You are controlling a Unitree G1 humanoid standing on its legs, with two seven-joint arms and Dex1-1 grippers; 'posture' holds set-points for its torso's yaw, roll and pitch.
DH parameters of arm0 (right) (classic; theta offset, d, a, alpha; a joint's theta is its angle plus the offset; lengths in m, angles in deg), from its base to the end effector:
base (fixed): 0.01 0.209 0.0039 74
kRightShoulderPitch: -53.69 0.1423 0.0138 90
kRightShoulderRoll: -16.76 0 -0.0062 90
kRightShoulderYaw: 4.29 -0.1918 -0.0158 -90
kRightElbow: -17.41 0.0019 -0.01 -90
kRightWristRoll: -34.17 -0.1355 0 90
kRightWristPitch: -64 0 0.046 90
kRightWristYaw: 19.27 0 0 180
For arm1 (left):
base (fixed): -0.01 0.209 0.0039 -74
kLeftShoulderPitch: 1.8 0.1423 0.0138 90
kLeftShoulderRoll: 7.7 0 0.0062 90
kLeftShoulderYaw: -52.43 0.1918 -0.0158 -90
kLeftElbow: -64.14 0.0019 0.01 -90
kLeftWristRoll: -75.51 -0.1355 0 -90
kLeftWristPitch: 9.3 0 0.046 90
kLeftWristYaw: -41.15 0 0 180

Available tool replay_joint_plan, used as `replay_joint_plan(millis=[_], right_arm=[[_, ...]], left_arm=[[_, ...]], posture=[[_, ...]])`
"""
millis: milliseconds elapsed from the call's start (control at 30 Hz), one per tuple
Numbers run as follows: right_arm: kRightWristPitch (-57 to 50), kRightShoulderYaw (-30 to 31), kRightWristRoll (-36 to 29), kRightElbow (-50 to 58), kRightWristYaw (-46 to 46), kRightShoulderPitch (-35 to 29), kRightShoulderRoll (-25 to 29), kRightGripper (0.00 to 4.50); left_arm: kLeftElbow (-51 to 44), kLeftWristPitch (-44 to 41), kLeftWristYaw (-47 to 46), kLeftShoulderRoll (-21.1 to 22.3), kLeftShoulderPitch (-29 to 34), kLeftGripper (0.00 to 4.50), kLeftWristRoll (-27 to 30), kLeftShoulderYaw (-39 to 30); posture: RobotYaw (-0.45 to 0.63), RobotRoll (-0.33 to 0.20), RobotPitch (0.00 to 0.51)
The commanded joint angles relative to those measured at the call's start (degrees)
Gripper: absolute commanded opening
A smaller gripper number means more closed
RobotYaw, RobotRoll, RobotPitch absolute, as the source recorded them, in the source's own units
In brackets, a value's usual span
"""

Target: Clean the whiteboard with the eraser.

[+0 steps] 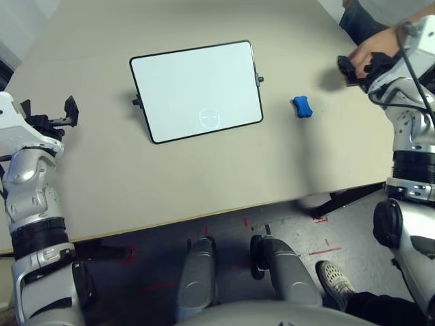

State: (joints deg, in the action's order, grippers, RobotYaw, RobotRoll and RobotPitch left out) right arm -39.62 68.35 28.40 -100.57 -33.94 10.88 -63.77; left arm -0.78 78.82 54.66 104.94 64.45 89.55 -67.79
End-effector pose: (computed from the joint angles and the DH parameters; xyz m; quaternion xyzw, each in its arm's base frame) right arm 0.3275 -0.2602 0.1951 -0.0543 -0.0829 -0.0116 0.9950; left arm 0.2364 0.3674 0.1542 0.0900 -0.0940 0.1778 0.9754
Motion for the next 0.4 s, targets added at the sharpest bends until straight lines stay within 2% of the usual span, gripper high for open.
replay_joint_plan(millis=[33,167,400], right_arm=[[9.81,-0.79,-0.21,-10.61,0.79,-0.21,-0.09,4.45],[16.77,0.08,-0.73,-19.07,-0.67,0.39,-0.31,4.45],[22.06,-0.1,-1.48,-23.6,-0.84,0.3,0.23,4.45]], left_arm=[[4.94,2.1,-0.87,1.3,-0.36,4.5,-0.76,-0.51],[7.82,3.9,-1.85,2.06,-0.7,4.5,-0.5,-1.27],[10.18,5.89,-2.72,2.23,-0.4,4.5,-0.33,-1.15]], posture=[[0.06,0.0,0.159],[0.07,0.0,0.153],[0.07,0.0,0.146]])
